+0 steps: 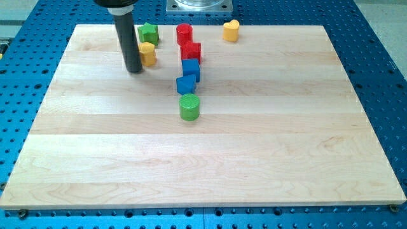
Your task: Drag the yellow hexagon to the bottom of the green star
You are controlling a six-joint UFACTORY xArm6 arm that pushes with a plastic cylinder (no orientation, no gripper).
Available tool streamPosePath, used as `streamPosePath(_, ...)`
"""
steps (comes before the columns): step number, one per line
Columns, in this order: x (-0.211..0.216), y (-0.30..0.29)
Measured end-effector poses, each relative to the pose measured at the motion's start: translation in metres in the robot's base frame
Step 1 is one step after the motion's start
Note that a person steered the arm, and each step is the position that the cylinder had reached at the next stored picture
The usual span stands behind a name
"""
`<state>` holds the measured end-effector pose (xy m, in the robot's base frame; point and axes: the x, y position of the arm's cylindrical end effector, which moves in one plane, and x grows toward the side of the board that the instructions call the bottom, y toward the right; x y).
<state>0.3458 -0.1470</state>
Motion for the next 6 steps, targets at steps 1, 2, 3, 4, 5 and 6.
streamPosePath(1, 0.002, 0.01)
streamPosePath(2, -0.032, 0.036)
streamPosePath(3, -0.047, 0.025)
streamPosePath(4, -0.019, 0.056)
streamPosePath(5, -0.046, 0.088)
streamPosePath(6, -0.067, 0.07)
